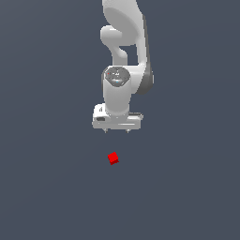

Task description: Lift up the red cube by 0.2 meters.

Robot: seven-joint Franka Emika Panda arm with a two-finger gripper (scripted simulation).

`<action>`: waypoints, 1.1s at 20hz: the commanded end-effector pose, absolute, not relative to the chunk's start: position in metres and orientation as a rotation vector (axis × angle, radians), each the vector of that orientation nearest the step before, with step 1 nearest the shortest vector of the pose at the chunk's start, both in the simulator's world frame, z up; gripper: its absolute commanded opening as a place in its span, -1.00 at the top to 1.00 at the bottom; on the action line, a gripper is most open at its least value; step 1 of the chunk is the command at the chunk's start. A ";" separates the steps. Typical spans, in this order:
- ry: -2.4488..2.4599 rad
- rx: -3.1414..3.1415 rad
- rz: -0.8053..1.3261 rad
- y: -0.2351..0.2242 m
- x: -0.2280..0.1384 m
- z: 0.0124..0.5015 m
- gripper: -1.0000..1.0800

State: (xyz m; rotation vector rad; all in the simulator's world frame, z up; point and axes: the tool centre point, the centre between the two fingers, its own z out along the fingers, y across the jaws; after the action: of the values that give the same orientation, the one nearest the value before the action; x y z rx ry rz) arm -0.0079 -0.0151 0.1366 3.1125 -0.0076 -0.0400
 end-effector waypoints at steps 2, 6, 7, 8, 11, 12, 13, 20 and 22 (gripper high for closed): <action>-0.006 3.113 -0.040 -0.015 -0.008 0.136 -0.92; 0.016 3.113 -0.039 -0.016 -0.005 0.133 -0.92; 0.026 3.114 -0.038 -0.017 -0.004 0.131 -0.92; 0.038 3.114 -0.037 -0.018 -0.003 0.129 -0.92; 0.086 3.116 -0.035 -0.020 0.002 0.121 -0.92; 0.106 3.116 -0.033 -0.021 0.005 0.117 -0.92; 0.128 3.116 -0.032 -0.023 0.007 0.114 -0.92; 0.337 3.110 -0.020 -0.031 0.032 0.079 -0.92; 0.406 3.104 -0.016 -0.033 0.040 0.067 -0.92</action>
State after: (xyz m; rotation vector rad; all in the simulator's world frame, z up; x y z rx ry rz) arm 0.0340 -0.0312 0.0758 3.1084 0.3534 -0.0190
